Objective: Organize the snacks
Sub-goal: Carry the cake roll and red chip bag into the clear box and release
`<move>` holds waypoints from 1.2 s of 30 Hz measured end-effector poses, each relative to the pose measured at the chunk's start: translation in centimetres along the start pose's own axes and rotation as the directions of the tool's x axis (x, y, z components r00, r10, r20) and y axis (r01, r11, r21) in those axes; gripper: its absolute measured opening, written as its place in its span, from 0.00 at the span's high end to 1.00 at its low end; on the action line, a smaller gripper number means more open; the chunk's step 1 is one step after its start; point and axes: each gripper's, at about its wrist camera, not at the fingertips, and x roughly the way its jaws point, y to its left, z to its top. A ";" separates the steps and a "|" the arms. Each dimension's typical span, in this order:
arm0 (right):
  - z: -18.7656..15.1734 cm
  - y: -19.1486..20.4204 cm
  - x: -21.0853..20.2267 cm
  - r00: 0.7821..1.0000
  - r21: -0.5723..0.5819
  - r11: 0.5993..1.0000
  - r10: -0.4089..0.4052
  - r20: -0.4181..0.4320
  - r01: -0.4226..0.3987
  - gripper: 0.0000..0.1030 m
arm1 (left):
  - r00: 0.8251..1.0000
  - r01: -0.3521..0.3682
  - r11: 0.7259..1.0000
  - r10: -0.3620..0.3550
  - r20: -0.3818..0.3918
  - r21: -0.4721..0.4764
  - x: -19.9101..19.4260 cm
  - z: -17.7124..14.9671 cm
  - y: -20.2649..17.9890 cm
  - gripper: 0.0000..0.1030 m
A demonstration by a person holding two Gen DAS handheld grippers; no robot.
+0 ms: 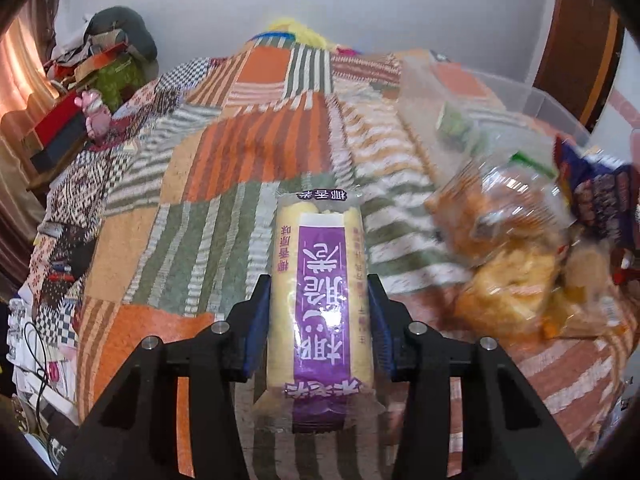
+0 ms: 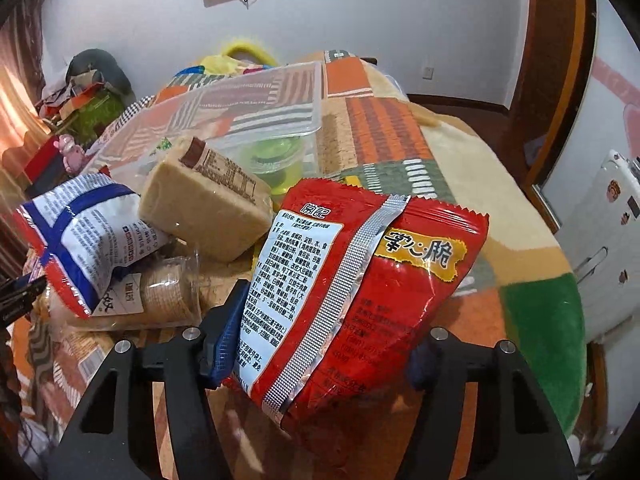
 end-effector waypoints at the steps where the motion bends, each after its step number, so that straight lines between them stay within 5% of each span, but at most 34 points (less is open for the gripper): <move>1: 0.2 -0.1 -0.3 1.000 0.000 1.000 -0.001 0.006 0.001 0.42 | 1.000 0.011 1.000 -0.011 0.015 0.005 -0.6 0.4 -0.3 0.56; 19: 6.1 0.1 -4.7 0.973 -0.023 0.999 0.042 0.228 -0.037 0.42 | 0.962 0.154 0.984 -0.170 0.211 0.091 -5.8 8.9 -7.4 0.56; 28: 9.5 2.4 -3.7 0.955 -0.075 0.995 0.081 0.287 -0.062 0.42 | 0.954 0.189 0.974 -0.212 0.214 0.124 -4.2 12.6 -10.1 0.56; 36: 11.6 4.6 -0.3 0.964 -0.114 0.988 0.126 0.233 -0.101 0.42 | 0.960 0.216 0.971 -0.231 0.161 0.104 -0.8 14.9 -11.2 0.56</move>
